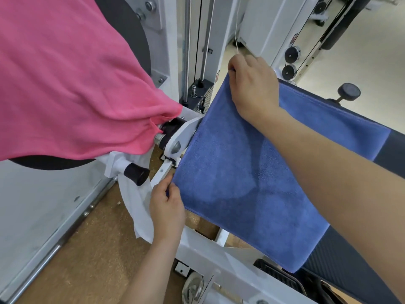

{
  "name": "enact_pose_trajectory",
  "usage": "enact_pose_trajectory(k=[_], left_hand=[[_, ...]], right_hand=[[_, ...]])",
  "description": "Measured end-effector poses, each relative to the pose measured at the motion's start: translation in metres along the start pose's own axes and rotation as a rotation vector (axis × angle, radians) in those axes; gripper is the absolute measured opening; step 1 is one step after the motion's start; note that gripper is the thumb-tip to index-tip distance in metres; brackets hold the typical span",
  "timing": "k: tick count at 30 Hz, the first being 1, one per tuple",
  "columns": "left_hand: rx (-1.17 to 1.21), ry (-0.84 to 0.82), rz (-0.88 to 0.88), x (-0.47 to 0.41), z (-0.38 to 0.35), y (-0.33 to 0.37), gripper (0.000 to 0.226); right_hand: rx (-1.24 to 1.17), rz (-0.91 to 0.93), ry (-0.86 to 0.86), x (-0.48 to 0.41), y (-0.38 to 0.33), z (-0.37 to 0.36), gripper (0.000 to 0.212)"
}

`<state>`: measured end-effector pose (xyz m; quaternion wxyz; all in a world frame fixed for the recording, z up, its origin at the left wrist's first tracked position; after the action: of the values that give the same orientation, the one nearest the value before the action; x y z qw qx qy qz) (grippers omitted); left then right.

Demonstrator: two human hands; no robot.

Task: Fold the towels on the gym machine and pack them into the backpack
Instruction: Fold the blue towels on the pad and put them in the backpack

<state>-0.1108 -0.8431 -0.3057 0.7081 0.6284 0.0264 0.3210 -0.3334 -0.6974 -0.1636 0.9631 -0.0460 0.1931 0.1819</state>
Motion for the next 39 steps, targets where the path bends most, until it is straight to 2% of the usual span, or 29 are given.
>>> enact_pose_trajectory(k=[6,9,12,16,22,25,28,33,36,39], left_hand=[[0.023,-0.056,0.056,-0.006,0.001,-0.005,0.018],[0.027,-0.045,0.028,-0.003,0.003,-0.001,0.013],[0.035,-0.024,-0.001,0.003,0.007,0.004,0.011],[-0.056,-0.014,-0.044,0.008,0.013,0.007,0.013],[-0.073,-0.034,-0.078,0.019,0.016,0.008,0.007],[-0.047,-0.040,-0.111,0.029,0.020,0.015,0.007],[0.088,-0.086,-0.132,0.038,0.025,0.023,0.011],[0.320,-0.196,-0.203,0.042,0.028,0.051,0.012],[0.401,-0.293,-0.240,0.059,0.019,0.080,0.026],[0.390,-0.405,-0.256,0.086,0.007,0.110,0.029]], right_hand=[[0.000,0.124,-0.241,-0.005,0.000,0.014,0.039],[0.131,0.214,-0.209,0.008,-0.003,0.019,0.041],[0.140,0.222,-0.226,0.011,-0.005,0.017,0.040],[0.163,0.253,-0.159,0.009,-0.006,0.020,0.029],[0.100,0.120,-0.166,0.024,0.009,0.034,0.024],[-0.107,0.068,-0.205,0.047,0.020,0.060,0.020],[-0.308,-0.045,-0.262,0.082,0.034,0.096,0.011],[-0.726,-0.356,-0.303,0.151,0.061,0.146,0.019],[-1.024,-0.571,-0.275,0.195,0.079,0.168,0.007],[-1.348,-0.708,-0.235,0.240,0.093,0.188,0.020]])
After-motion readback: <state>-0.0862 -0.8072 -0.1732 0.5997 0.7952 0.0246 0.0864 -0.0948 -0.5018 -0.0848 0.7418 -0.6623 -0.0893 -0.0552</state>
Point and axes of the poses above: each hand's wrist, its own x-axis away from the middle knuckle, its own z-axis out of the back of the hand, y = z × x, the point moved 5 cm from there along -x, towards the middle knuckle, and after that the axes turned 5 degrees about -y, right-handed, at the moved point
